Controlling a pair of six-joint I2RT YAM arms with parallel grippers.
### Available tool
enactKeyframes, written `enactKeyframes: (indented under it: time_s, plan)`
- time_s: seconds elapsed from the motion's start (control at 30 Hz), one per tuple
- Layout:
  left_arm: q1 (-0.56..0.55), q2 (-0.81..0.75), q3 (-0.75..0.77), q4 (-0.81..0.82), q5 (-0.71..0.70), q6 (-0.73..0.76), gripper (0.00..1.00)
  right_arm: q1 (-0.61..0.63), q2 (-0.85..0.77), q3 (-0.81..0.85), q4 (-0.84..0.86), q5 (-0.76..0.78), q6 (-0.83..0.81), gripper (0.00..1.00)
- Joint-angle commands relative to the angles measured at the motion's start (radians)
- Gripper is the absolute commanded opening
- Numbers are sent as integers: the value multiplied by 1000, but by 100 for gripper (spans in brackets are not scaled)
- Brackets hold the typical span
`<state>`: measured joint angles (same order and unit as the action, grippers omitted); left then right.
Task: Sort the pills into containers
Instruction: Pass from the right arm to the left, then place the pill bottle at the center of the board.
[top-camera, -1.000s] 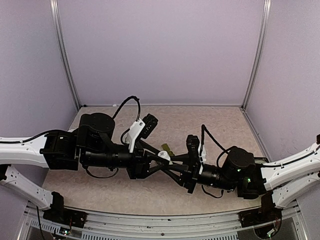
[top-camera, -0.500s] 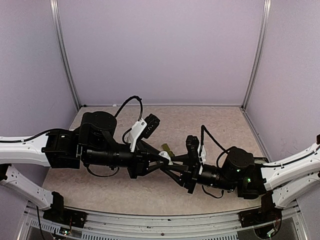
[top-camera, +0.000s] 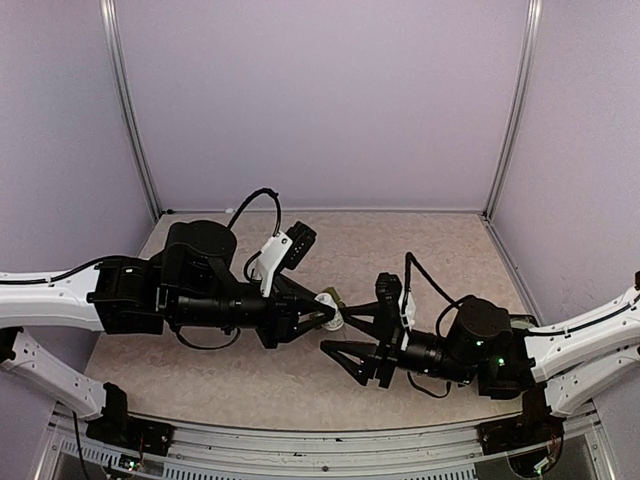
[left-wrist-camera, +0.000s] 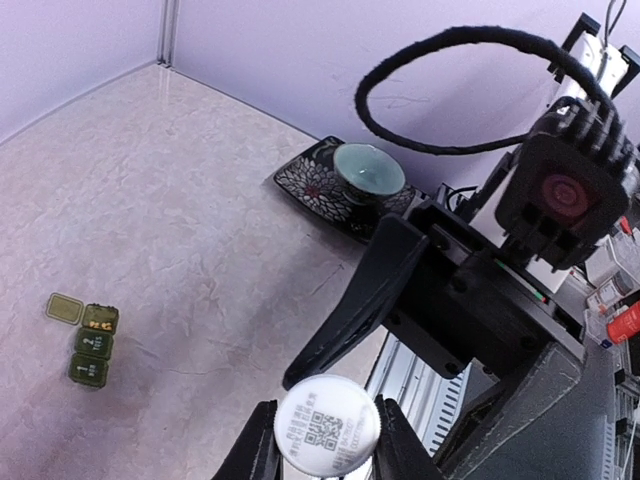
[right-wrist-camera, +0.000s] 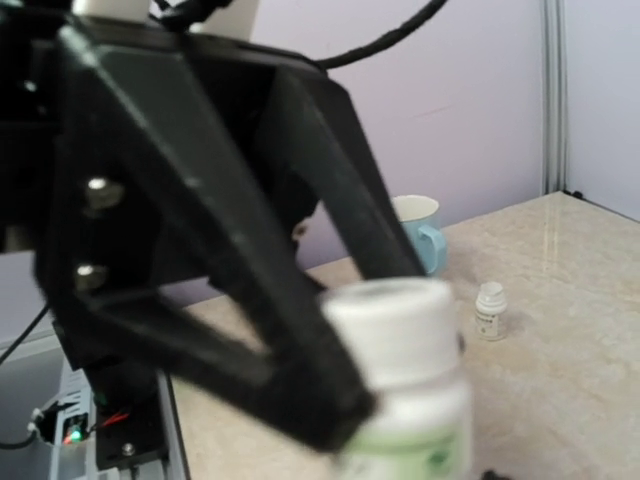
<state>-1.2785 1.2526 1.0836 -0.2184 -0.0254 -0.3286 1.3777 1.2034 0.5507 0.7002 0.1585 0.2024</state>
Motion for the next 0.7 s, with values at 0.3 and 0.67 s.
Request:
enactKeyframes:
  time_s: [0.3,0.67]
  plan:
    - [236,12,-217,1,-209,52,15,-9,-174,-130,-82,133,51,77]
    - [577,278,-253,127,-173,62,9,-9,-244,-164,-137,163,79,78]
